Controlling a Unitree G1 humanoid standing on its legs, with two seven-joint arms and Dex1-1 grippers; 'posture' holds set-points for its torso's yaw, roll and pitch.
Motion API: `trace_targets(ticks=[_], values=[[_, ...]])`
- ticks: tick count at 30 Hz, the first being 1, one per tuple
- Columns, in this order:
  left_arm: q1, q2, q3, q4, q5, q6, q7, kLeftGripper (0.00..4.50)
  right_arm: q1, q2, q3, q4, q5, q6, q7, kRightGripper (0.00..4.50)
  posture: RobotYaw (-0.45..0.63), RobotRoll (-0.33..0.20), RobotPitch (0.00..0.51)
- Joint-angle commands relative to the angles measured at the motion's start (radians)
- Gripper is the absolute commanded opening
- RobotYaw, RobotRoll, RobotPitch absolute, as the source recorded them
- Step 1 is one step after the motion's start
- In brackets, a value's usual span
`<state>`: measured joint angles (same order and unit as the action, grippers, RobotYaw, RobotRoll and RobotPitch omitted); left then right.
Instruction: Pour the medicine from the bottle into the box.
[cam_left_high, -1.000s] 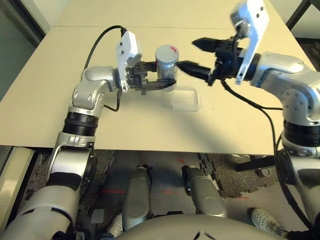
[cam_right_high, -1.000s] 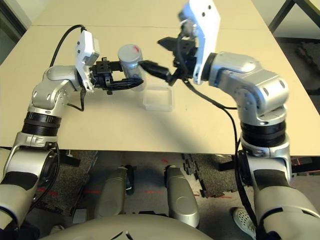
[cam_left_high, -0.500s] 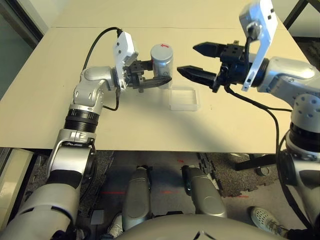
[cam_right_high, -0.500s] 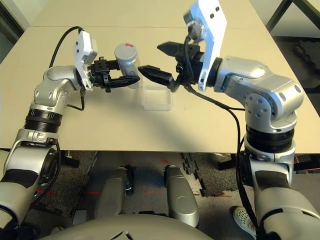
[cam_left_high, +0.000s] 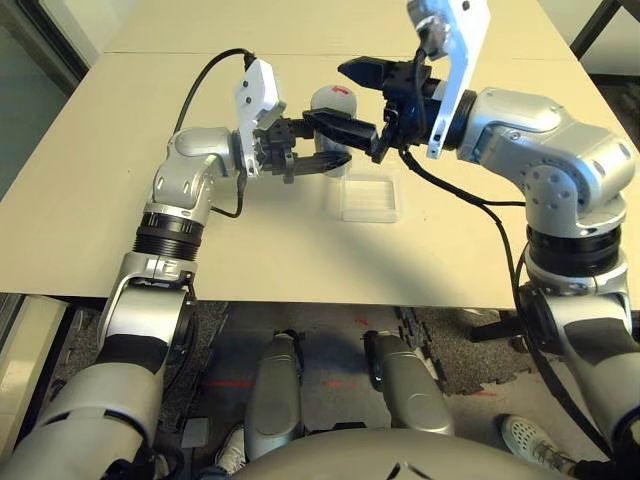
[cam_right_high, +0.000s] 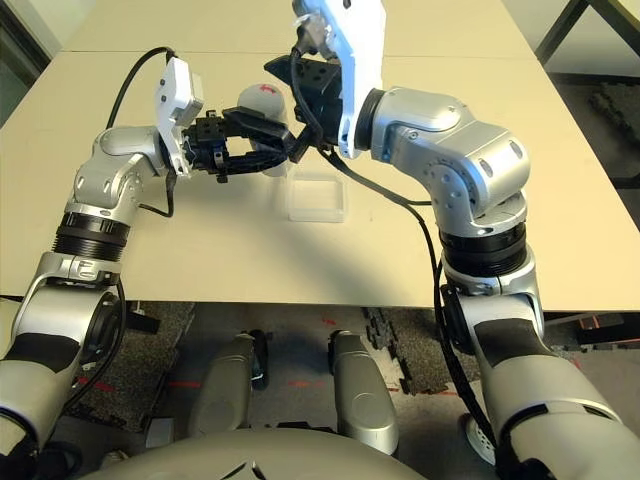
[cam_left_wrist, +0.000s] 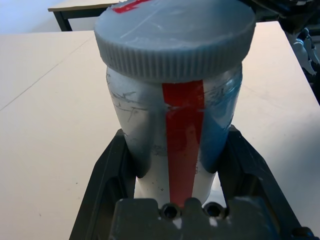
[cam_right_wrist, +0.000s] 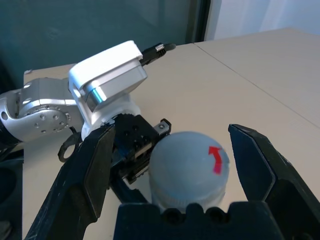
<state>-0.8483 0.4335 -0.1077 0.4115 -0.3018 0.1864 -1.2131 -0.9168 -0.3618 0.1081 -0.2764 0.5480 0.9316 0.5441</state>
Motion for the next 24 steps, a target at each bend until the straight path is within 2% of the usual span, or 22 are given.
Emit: trace_targets(ticks=[1, 24], values=[[0.001, 0.003, -0.015, -0.024, 0.014, -0.001, -0.012, 2.43, -0.006, 0.001, 0.014, 0.010, -0.020, -0.017, 0.006, 4.50, -0.05, 0.000, 0.164], [0.000, 0.002, -0.007, -0.052, 0.011, 0.018, -0.007, 2.43, 0.042, -0.010, 0.002, 0.040, -0.066, -0.037, 0.016, 4.50, -0.04, 0.000, 0.177]])
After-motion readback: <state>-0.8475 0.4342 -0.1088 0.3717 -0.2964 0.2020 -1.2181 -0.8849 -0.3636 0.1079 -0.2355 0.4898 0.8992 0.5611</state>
